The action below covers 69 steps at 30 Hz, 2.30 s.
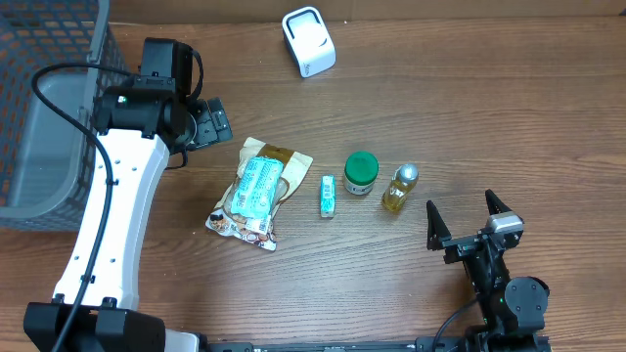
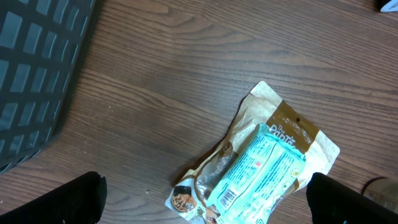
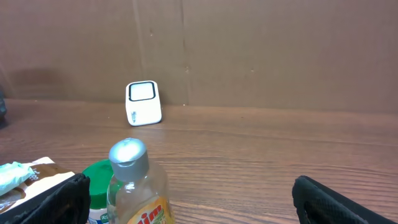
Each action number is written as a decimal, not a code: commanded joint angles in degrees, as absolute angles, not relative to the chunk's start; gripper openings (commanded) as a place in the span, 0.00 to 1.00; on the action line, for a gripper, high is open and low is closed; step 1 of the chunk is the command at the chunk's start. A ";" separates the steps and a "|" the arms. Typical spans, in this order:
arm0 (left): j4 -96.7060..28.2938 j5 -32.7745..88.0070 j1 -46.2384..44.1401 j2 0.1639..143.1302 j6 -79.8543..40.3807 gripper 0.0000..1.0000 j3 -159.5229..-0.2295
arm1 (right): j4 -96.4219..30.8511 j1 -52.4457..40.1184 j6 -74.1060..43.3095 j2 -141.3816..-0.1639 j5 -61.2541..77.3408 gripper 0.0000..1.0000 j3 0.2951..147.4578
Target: Scan the item barcode
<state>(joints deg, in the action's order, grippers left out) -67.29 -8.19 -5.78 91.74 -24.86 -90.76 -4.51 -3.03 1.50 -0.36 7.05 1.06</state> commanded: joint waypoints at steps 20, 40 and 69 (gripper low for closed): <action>-67.22 -8.05 -5.67 91.72 -23.79 1.00 -91.88 | 11.62 -2.87 1.74 -0.16 8.97 1.00 0.47; -67.22 -8.05 -5.67 91.72 -23.79 1.00 -91.88 | 28.32 -2.87 -4.19 -0.16 -1.21 1.00 0.47; -67.22 -8.05 -5.67 91.72 -23.79 0.99 -91.88 | 1.85 -2.87 -13.78 -0.71 3.97 1.00 14.00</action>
<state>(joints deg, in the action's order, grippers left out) -67.31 -8.19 -5.78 91.74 -24.86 -90.76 3.44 -3.03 -12.05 -0.67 3.68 7.07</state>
